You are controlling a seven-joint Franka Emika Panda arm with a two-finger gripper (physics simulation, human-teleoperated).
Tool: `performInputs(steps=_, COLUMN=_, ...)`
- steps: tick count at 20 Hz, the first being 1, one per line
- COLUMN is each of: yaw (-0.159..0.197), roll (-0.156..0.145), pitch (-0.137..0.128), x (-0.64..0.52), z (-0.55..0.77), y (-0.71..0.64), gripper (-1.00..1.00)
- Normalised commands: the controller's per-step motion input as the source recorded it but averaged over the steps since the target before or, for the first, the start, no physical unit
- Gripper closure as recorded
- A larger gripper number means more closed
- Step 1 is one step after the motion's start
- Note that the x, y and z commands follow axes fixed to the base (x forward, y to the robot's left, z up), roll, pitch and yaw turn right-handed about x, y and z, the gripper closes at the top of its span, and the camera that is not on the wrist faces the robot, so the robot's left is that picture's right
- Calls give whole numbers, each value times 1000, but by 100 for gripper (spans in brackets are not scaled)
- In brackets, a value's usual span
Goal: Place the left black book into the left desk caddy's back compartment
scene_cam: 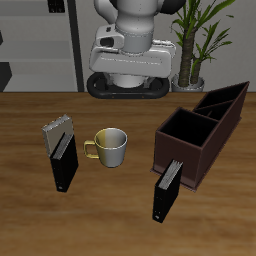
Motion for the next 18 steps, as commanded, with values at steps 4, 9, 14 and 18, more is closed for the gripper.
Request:
performInputs(steps=4, yaw=-18, roll=2, pitch=-3, x=342, z=104, y=228, gripper=-100)
performInputs(steps=9, yaw=-19, roll=-8, pitch=-10, x=381, z=122, y=234, gripper=-100)
performInputs(steps=14, yaw=-29, roll=-18, pitch=-8, x=320, z=79, y=200, gripper=-100)
performInputs(steps=18, yaw=-18, roll=-20, pitch=-7, x=380, z=63, y=246, gripper=-100)
